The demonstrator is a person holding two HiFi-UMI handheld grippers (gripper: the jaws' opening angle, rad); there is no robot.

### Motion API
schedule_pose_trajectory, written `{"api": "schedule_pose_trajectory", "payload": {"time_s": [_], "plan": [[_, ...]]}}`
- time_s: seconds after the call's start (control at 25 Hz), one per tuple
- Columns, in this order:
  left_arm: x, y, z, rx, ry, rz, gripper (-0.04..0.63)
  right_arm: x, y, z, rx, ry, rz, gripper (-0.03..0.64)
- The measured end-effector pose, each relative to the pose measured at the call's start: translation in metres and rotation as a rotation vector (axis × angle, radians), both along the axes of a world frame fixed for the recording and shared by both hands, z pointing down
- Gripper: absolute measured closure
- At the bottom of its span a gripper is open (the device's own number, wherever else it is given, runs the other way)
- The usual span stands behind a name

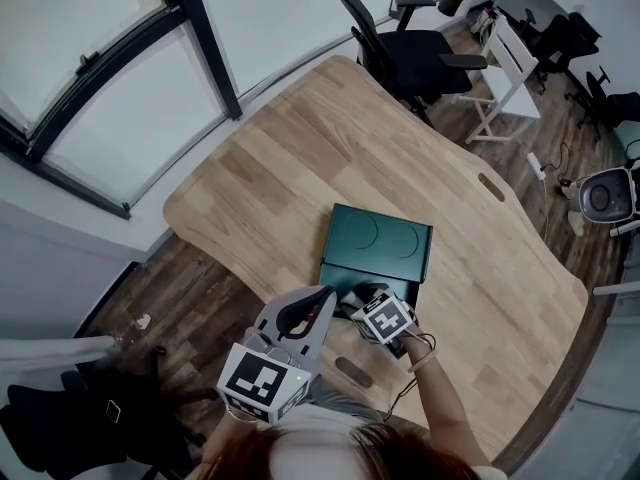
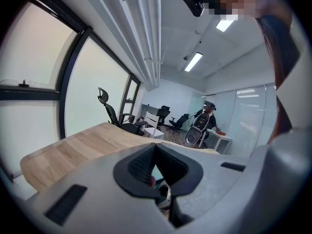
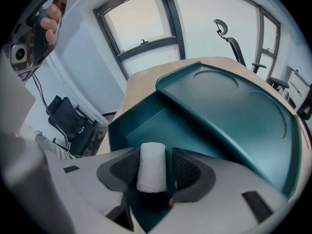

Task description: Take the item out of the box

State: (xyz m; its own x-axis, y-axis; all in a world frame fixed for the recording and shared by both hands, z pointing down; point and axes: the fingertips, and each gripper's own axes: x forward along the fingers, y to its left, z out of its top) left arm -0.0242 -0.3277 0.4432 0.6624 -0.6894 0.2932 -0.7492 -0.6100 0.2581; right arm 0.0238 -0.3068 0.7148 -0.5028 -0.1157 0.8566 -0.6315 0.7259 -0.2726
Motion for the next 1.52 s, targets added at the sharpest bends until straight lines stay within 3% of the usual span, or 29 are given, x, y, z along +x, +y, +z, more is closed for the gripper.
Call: {"api": "schedule_pose_trajectory", "payload": {"time_s": [0.24,0.52,0.92,1.52], "plan": [[0.001,-0.001,0.002,-0.007,-0.001,0.001,0.588,0.001,-0.001,0.007,0.022,0.047,-0.011,0.420],[0.005,0.002,-0.001,0.004,0.002,0.011,0.588,0.006,-0.002,0.003,0.052,0.031,0.031,0.425],[0.011,0.014,-0.013,0.038,0.007,0.044,0.588,0.010,-0.011,-0.033,0.181,-0.058,0.187,0.425],[-0.013,0.042,-0.034,0.101,0.028,0.015,0.588,0.008,-0.005,-0.095,0.344,-0.192,0.351,0.426]]}}
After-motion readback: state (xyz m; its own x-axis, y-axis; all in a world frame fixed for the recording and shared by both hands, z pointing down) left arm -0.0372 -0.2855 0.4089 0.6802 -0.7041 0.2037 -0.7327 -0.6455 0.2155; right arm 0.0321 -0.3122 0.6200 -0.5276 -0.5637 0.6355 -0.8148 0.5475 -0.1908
